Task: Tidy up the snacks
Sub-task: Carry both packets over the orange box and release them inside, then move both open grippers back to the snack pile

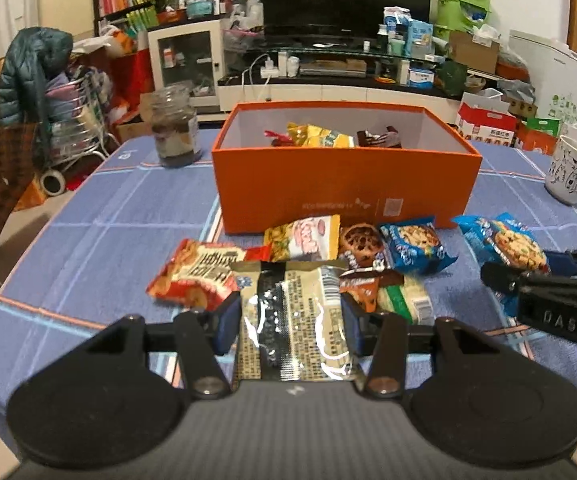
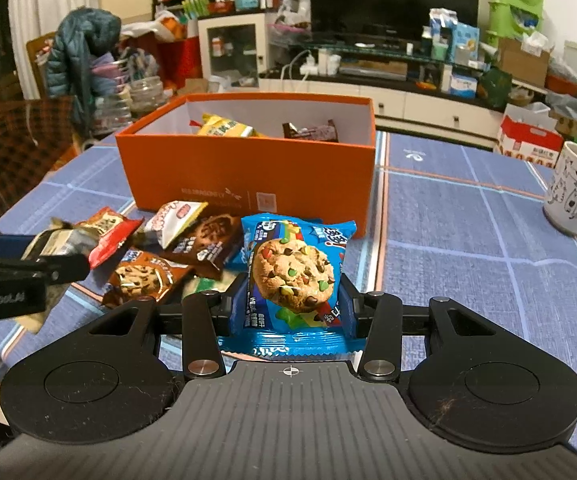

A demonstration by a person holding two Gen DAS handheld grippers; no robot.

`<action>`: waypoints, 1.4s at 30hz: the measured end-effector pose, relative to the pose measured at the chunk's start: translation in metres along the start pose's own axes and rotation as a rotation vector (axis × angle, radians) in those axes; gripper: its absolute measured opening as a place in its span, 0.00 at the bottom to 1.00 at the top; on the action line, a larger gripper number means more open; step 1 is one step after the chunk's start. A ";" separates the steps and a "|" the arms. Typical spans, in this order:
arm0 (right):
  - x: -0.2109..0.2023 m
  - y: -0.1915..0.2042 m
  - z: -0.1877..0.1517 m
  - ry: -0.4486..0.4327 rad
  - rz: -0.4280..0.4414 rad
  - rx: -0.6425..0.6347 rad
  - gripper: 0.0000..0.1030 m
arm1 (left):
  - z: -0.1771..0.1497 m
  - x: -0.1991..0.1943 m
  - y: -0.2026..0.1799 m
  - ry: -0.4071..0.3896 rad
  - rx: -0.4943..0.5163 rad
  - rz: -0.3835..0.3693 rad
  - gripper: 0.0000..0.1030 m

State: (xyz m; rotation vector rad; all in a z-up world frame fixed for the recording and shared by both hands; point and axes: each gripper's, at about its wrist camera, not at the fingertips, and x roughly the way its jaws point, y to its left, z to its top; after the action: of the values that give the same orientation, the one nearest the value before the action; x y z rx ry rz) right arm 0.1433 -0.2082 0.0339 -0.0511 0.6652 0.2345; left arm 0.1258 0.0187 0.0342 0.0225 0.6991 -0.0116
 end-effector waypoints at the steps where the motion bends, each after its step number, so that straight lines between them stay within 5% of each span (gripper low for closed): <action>1: 0.001 0.001 0.001 0.000 -0.001 0.001 0.28 | 0.002 0.001 0.001 -0.004 0.002 0.002 0.46; 15: 0.004 0.017 0.016 -0.016 0.020 -0.009 0.28 | 0.021 0.014 0.018 -0.005 -0.018 -0.017 0.47; 24: 0.014 -0.016 0.093 -0.119 -0.005 0.023 0.28 | 0.093 0.021 0.023 -0.113 0.017 -0.012 0.47; 32: 0.107 -0.045 0.162 0.016 -0.023 0.020 0.28 | 0.162 0.090 0.021 -0.083 0.017 0.043 0.47; 39: 0.158 -0.050 0.187 0.156 -0.028 0.011 0.31 | 0.183 0.157 0.015 0.058 0.040 0.031 0.49; 40: 0.159 -0.050 0.189 0.171 -0.027 0.014 0.43 | 0.182 0.161 0.014 0.077 0.053 0.009 0.52; 41: 0.161 -0.052 0.194 0.193 -0.015 0.022 0.71 | 0.182 0.165 0.012 0.091 0.063 -0.006 0.69; 42: 0.159 -0.053 0.197 0.196 -0.006 0.026 0.81 | 0.183 0.163 0.013 0.085 0.064 -0.010 0.81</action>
State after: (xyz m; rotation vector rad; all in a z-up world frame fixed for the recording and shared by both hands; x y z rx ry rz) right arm 0.3962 -0.2039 0.0897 -0.0516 0.8634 0.2172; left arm 0.3687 0.0264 0.0690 0.0815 0.7833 -0.0431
